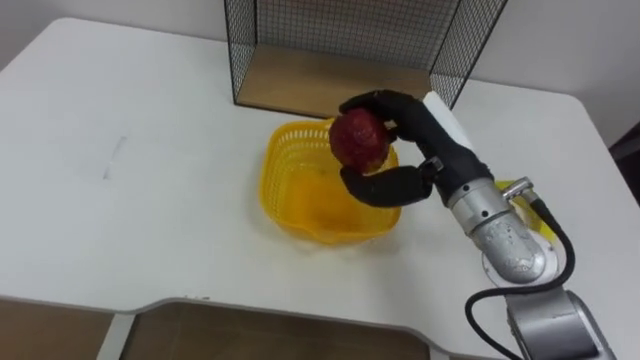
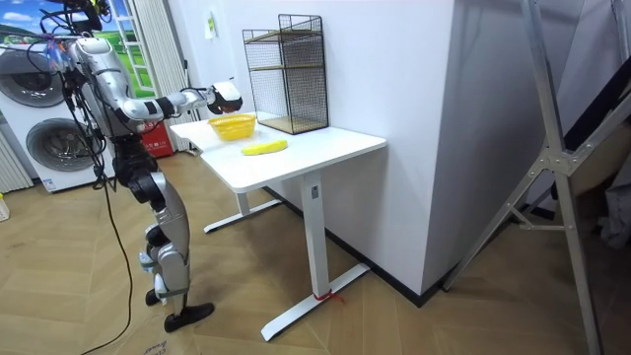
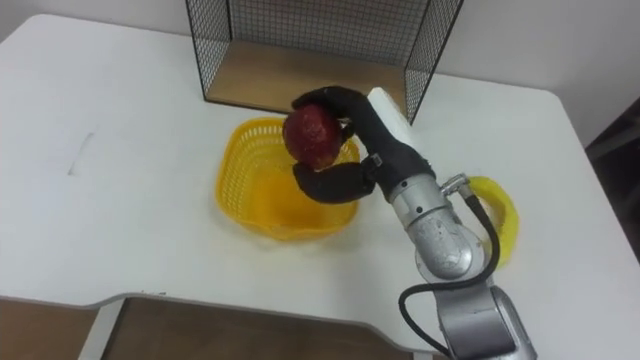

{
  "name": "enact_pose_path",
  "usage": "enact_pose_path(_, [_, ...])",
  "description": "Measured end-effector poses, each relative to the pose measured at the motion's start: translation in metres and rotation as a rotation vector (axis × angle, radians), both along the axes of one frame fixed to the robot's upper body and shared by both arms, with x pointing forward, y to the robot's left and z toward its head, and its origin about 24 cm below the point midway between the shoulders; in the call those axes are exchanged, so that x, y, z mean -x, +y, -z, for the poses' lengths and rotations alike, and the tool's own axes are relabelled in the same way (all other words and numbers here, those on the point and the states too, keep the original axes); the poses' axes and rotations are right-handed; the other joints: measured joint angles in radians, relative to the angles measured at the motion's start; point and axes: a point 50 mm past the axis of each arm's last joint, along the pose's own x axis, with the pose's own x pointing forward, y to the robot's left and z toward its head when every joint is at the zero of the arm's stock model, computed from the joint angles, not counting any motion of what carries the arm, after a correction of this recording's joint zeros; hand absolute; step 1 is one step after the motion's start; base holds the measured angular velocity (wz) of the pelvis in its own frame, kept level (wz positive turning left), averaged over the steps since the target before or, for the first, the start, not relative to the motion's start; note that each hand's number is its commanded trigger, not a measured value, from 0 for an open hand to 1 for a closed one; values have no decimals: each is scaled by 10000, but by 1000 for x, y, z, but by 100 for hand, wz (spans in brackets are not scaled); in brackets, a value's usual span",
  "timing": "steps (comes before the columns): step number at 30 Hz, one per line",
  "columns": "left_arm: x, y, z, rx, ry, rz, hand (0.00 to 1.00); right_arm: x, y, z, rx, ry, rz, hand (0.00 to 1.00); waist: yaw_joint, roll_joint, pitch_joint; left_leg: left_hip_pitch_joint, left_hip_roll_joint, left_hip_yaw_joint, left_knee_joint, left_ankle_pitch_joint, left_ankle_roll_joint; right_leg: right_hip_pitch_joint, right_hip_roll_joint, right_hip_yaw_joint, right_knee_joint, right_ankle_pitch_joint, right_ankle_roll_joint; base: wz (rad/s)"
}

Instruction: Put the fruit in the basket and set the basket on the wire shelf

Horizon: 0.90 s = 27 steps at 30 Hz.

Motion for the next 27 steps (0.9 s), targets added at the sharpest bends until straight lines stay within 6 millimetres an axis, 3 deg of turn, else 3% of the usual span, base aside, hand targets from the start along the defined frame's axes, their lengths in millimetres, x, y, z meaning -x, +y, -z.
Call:
enact_pose_path(19, [-7,-4,0,137,-199,357,0,0,-1,1,89,23,51,0,-45,42,3,4,-1,5,0,0,0,9,3,-2,-5,0,0,0])
enact_pose_path(27, [-3,-4,0,118,-165,318,0,-1,-4,-1,117,-169,317,0,-46,-36,-48,29,0,2,-10,0,0,18,9,10,-14,1,0,0])
